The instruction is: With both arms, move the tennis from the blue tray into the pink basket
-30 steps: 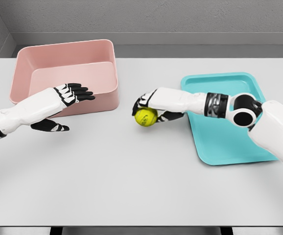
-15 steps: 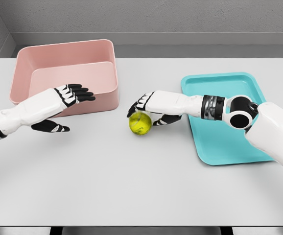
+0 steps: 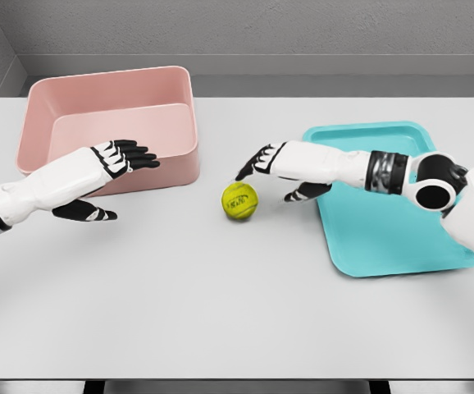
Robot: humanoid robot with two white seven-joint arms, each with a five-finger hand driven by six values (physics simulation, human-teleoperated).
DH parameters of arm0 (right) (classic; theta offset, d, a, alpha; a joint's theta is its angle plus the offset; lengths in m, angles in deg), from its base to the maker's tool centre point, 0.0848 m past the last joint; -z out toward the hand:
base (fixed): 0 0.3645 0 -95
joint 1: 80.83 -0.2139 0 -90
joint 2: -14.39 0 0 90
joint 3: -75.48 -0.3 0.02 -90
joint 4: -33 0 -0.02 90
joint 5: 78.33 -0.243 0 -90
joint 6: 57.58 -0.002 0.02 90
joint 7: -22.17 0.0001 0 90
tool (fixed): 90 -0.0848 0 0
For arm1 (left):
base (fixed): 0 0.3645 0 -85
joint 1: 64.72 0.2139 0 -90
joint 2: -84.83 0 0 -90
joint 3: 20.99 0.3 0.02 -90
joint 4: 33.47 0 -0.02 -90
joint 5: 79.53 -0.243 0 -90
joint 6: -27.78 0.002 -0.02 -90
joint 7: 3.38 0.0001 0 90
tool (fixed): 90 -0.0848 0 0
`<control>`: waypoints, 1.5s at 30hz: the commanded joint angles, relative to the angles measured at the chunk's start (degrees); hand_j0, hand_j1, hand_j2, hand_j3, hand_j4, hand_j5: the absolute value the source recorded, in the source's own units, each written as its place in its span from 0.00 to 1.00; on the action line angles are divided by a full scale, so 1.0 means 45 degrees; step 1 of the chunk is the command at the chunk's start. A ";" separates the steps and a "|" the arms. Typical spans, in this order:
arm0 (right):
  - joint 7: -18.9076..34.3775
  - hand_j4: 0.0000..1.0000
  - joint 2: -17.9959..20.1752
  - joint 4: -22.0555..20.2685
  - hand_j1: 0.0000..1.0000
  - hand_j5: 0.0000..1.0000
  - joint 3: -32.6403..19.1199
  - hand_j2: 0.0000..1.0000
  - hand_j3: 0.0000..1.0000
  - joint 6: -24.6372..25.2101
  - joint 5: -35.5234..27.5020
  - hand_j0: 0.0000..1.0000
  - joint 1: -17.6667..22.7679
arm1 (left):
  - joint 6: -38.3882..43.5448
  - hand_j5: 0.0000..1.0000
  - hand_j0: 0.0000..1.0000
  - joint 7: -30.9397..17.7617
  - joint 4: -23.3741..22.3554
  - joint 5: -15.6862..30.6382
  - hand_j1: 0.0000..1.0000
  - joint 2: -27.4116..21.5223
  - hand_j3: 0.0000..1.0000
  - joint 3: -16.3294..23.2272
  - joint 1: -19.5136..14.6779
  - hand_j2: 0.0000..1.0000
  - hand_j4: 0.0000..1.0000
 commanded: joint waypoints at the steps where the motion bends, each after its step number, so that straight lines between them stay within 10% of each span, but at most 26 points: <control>1: -0.0087 0.87 0.0907 -0.0587 0.87 0.87 -0.0463 0.87 0.87 0.0024 -0.0141 0.87 0.0000 | -0.0009 1.00 1.00 0.0014 0.0002 0.0141 1.00 0.0133 1.00 -0.0011 -0.0020 1.00 1.00; 14: 0.0011 1.00 0.4853 -0.2189 1.00 1.00 -0.1870 1.00 1.00 0.0024 -0.0160 1.00 0.1055 | -0.0009 1.00 1.00 -0.0083 0.0002 0.0102 1.00 0.2320 1.00 0.0048 -0.1250 1.00 1.00; 28: -0.0028 1.00 0.5557 -0.2306 1.00 1.00 -0.2143 1.00 1.00 0.0024 -0.0941 1.00 0.0879 | -0.0009 1.00 1.00 -0.1021 0.0198 -0.0640 1.00 0.3551 1.00 0.2372 -0.2989 1.00 1.00; 39: -0.0028 1.00 0.5517 -0.2501 1.00 1.00 -0.2143 1.00 1.00 0.0024 -0.0961 1.00 0.0937 | -0.0009 1.00 1.00 -0.4028 -0.0486 0.3109 1.00 0.3395 1.00 0.3525 -0.3399 1.00 1.00; 45: -0.0028 1.00 0.5537 -0.2501 1.00 1.00 -0.2143 1.00 1.00 0.0024 -0.0961 1.00 0.0937 | -0.0009 1.00 1.00 -0.4458 -0.0466 0.3286 1.00 0.3531 1.00 0.3329 -0.3711 1.00 1.00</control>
